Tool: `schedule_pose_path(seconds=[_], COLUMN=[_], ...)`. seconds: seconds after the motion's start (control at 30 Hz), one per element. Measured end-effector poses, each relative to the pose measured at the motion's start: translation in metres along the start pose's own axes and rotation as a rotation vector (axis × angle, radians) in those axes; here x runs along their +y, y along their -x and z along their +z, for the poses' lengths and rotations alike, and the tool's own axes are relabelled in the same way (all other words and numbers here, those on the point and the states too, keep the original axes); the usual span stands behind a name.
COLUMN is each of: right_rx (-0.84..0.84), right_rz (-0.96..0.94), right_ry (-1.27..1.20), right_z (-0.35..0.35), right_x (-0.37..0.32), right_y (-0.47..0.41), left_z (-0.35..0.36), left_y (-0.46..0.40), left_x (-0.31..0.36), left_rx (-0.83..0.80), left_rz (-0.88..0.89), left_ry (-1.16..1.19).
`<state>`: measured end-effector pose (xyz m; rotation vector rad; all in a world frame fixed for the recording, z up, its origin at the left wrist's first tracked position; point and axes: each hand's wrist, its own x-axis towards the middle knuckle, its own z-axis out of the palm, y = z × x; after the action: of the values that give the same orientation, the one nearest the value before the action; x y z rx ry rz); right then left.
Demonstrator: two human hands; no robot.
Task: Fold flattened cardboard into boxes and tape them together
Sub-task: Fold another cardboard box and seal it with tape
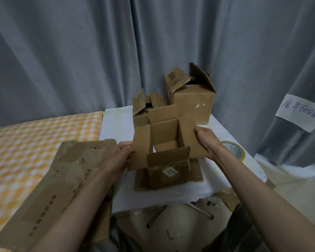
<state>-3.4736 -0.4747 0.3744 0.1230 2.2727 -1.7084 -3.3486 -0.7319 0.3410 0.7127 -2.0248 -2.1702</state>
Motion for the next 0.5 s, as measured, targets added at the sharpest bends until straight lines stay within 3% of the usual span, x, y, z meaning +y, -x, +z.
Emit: schedule_pose_path(seconds=[0.07, 0.13, 0.23, 0.3, 0.43, 0.5], right_rx=[-0.007, -0.027, -0.059, -0.077, -0.147, -0.174], right_rz=[0.016, 0.047, 0.054, 0.039, 0.009, -0.018], right_ry=[-0.021, -0.071, -0.124, -0.129, -0.072, -0.040], right_z=[-0.003, -0.008, -0.012, -0.016, -0.022, -0.023], right_x=[0.003, 0.005, 0.006, 0.003, -0.002, -0.006], right_y=[-0.001, -0.002, -0.004, -0.004, -0.001, 0.000], left_z=[0.003, 0.006, 0.008, 0.007, 0.001, 0.002], left_y=[0.000, 0.002, 0.009, 0.017, 0.031, 0.035], left_x=[0.002, 0.004, 0.007, 0.009, 0.015, 0.018], left_rx=[-0.016, 0.019, 0.112, 0.079, -0.044, -0.089], left_rz=[0.039, 0.155, 0.531, 0.672, 0.599, 0.581], left_ry=[-0.035, -0.229, -0.581, -0.704, -0.708, -0.837])
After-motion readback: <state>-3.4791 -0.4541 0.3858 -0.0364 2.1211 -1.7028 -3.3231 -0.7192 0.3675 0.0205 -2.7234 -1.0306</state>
